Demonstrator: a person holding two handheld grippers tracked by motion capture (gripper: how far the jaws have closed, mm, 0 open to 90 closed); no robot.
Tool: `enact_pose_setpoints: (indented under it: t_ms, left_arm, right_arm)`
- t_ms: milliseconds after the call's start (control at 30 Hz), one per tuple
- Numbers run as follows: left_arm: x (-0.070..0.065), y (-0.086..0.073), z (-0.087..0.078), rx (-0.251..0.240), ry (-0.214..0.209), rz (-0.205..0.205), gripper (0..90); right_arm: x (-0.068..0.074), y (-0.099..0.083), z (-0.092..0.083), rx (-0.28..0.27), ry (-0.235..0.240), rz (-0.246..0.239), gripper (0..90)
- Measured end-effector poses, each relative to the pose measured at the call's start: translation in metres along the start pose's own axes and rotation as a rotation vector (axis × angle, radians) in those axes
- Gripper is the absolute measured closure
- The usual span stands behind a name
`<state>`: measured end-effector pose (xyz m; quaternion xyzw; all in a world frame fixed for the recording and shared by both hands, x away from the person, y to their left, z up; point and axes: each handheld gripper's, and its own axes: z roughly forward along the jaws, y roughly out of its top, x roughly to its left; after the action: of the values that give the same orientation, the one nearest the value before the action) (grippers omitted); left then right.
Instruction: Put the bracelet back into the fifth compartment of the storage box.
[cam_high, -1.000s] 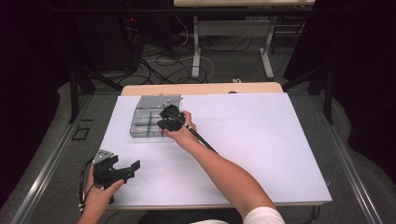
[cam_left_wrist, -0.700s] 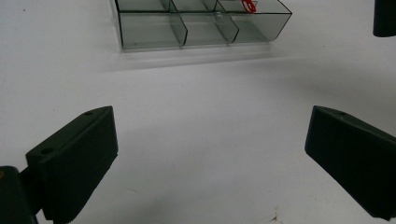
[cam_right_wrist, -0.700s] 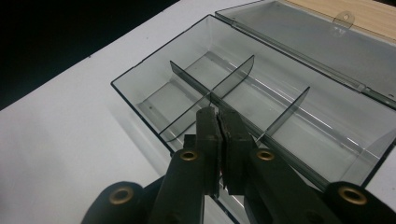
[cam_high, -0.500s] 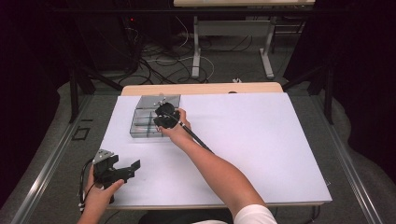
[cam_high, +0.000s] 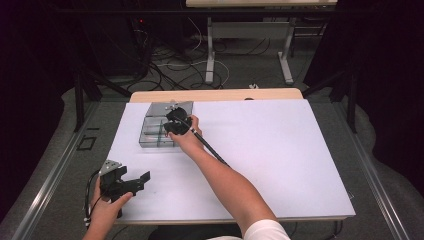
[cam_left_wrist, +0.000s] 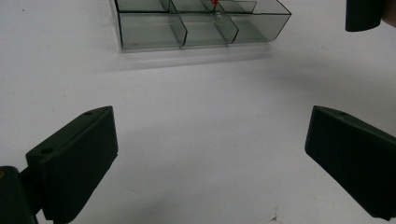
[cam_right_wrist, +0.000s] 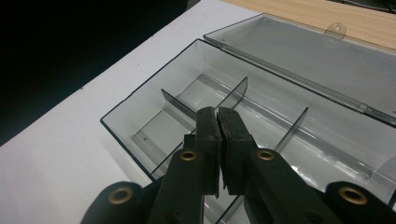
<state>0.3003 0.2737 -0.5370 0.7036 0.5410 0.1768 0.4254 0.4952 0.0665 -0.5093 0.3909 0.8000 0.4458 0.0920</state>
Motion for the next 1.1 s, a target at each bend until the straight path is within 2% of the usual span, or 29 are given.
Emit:
enact_pose_setpoints:
  t_ms: [67, 167, 200, 267, 333, 367, 400, 433, 567, 600, 667, 700, 833, 867, 933, 967, 1033, 1100]
  left_arm:
    - [0.0, 0.0, 0.0, 0.004, -0.002, 0.001, 2.5]
    - [0.0, 0.0, 0.0, 0.002, -0.001, 0.001, 2.5]
    - [0.0, 0.0, 0.0, 0.003, -0.002, 0.001, 2.5]
    - [0.001, 0.0, -0.001, 0.012, -0.005, 0.001, 2.5]
    - [0.001, 0.0, -0.001, 0.012, -0.005, 0.0, 2.5]
    - [0.001, 0.0, -0.001, 0.012, -0.006, 0.0, 2.5]
    - [0.001, 0.0, -0.001, 0.012, -0.006, 0.0, 2.5]
    - [0.001, 0.001, -0.001, 0.012, -0.006, 0.0, 2.5]
    - [0.001, 0.0, -0.001, 0.009, -0.005, 0.0, 2.6]
    - [0.001, 0.001, -0.001, 0.011, -0.006, 0.0, 2.5]
    - [0.001, 0.0, 0.0, 0.009, -0.006, -0.001, 2.5]
    - [0.0, 0.0, 0.0, 0.002, -0.003, -0.004, 2.5]
    - [0.0, 0.0, 0.0, 0.001, -0.003, -0.008, 2.5]
    - [0.0, 0.0, 0.001, -0.001, -0.004, -0.007, 2.5]
    - [0.0, 0.0, 0.001, 0.003, -0.004, -0.005, 2.6]
    - [0.0, 0.0, 0.001, -0.001, -0.004, -0.007, 2.5]
    - [0.0, 0.0, 0.001, 0.0, -0.004, -0.007, 2.5]
    - [0.0, 0.0, 0.001, 0.0, -0.004, -0.007, 2.5]
  right_arm:
    - [0.0, 0.001, 0.0, 0.007, -0.004, -0.003, 87.7]
    - [-0.001, 0.001, 0.002, -0.013, -0.003, 0.007, 87.7]
    - [-0.001, 0.002, 0.001, 0.01, -0.003, 0.008, 87.7]
    - [-0.001, 0.001, 0.004, -0.024, -0.002, 0.009, 87.6]
    - [-0.001, 0.001, 0.004, -0.02, 0.0, 0.009, 86.8]
    - [-0.001, 0.001, 0.004, 0.005, -0.004, 0.005, 85.6]
    - [-0.001, 0.0, 0.005, -0.004, -0.002, 0.007, 84.1]
    - [-0.001, 0.0, 0.004, 0.02, -0.005, 0.008, 82.7]
    - [0.0, -0.001, 0.005, 0.01, -0.002, 0.011, 77.8]
    - [0.0, 0.0, 0.003, 0.028, 0.0, 0.009, 76.0]
    - [0.0, -0.001, 0.004, 0.007, 0.001, 0.011, 72.3]
    - [0.0, -0.001, 0.003, 0.014, -0.001, 0.012, 70.9]
    - [0.0, -0.001, 0.0, 0.022, 0.007, 0.031, 64.7]
    - [0.0, -0.002, 0.0, 0.01, 0.013, 0.038, 63.8]
    - [0.0, -0.004, -0.001, 0.018, 0.013, 0.04, 61.6]
    - [0.0, -0.005, -0.003, 0.04, 0.009, 0.035, 60.2]
    - [0.0, -0.007, -0.005, 0.03, 0.003, 0.028, 58.5]
    - [0.0, -0.008, -0.009, 0.045, 0.004, 0.031, 55.7]
